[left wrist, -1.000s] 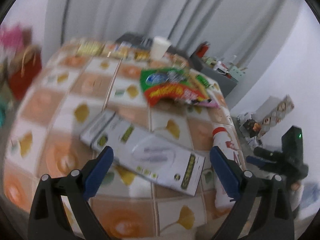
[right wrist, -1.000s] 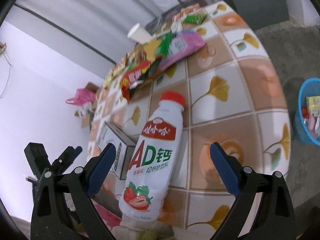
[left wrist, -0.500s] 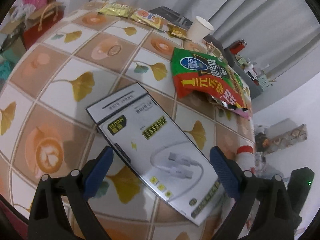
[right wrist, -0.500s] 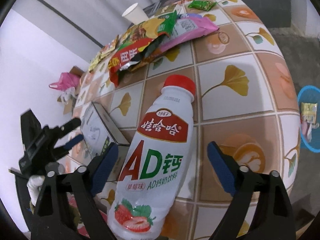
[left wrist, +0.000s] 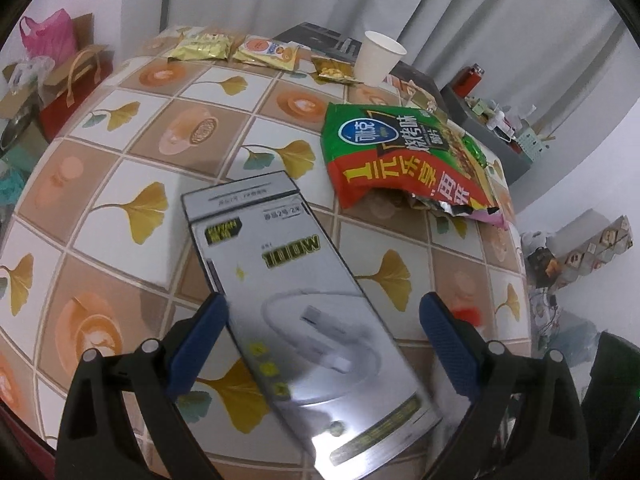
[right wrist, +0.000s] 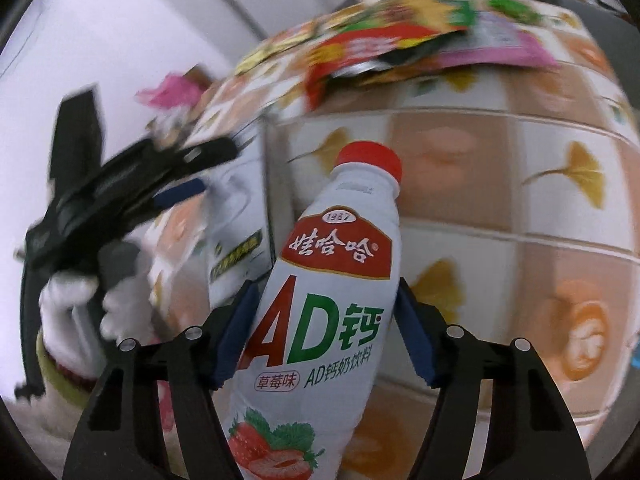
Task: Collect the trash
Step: 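Reach the right tool to the white AD drink bottle while the left tool approaches the charger box, then close the right tool on the AD bottle while the left tool grasps the KUYAN charger box, then hold the AD bottle in the right tool while the left tool holds the charger box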
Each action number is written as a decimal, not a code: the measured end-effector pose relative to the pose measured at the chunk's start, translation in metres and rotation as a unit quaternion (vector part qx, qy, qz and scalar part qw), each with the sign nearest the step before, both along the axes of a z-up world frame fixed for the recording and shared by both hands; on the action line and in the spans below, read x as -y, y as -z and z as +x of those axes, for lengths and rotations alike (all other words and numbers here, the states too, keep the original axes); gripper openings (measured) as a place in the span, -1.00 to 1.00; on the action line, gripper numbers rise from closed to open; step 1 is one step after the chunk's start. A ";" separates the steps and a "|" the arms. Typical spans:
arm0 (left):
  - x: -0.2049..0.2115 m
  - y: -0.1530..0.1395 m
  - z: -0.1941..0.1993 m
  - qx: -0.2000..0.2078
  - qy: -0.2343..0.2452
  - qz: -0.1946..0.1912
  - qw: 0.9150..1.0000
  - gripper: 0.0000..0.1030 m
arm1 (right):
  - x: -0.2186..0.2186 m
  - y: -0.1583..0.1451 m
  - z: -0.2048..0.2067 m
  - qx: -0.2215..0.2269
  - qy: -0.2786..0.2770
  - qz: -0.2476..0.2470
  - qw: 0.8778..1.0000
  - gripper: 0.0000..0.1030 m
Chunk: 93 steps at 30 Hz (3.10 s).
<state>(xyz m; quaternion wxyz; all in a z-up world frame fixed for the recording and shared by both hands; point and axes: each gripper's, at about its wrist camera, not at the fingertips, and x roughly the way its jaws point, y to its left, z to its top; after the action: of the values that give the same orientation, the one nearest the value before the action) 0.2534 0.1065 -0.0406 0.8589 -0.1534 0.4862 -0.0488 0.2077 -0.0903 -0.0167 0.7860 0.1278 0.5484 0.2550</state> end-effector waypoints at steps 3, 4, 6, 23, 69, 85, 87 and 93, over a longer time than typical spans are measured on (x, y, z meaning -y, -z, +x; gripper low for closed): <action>-0.001 0.001 -0.002 0.002 0.006 0.022 1.000 0.84 | -0.015 -0.002 -0.010 0.007 -0.044 0.002 0.999 0.19; -0.001 0.001 -0.003 0.002 0.008 0.029 1.000 0.84 | -0.017 -0.003 -0.012 0.009 -0.051 0.002 0.999 0.19; 0.000 0.002 -0.003 0.001 0.012 0.042 0.999 0.84 | -0.016 -0.003 -0.015 0.011 -0.055 -0.001 0.998 0.19; 0.043 0.005 -0.046 0.040 0.141 0.151 0.978 0.39 | 0.067 -0.008 -0.020 0.015 0.071 -0.028 0.997 0.19; 0.084 0.026 -0.041 -0.009 0.166 0.113 0.980 0.69 | 0.081 0.001 -0.020 0.005 0.122 -0.060 0.991 0.38; 0.096 0.032 -0.034 -0.020 0.181 0.133 0.974 0.68 | 0.075 0.005 -0.023 0.011 0.128 -0.067 0.989 0.37; 0.095 0.032 -0.033 -0.020 0.179 0.134 0.975 0.67 | 0.076 0.005 -0.024 0.011 0.130 -0.064 0.989 0.35; 0.096 0.031 -0.035 -0.017 0.177 0.137 0.974 0.66 | 0.078 0.005 -0.026 0.011 0.134 -0.055 0.989 0.30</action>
<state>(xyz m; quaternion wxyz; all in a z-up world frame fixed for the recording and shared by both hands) 0.2187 0.0104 -0.0718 0.8412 0.0532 0.5220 -0.1309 0.1818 -0.1686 -0.0217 0.8248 0.1542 0.5310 0.1180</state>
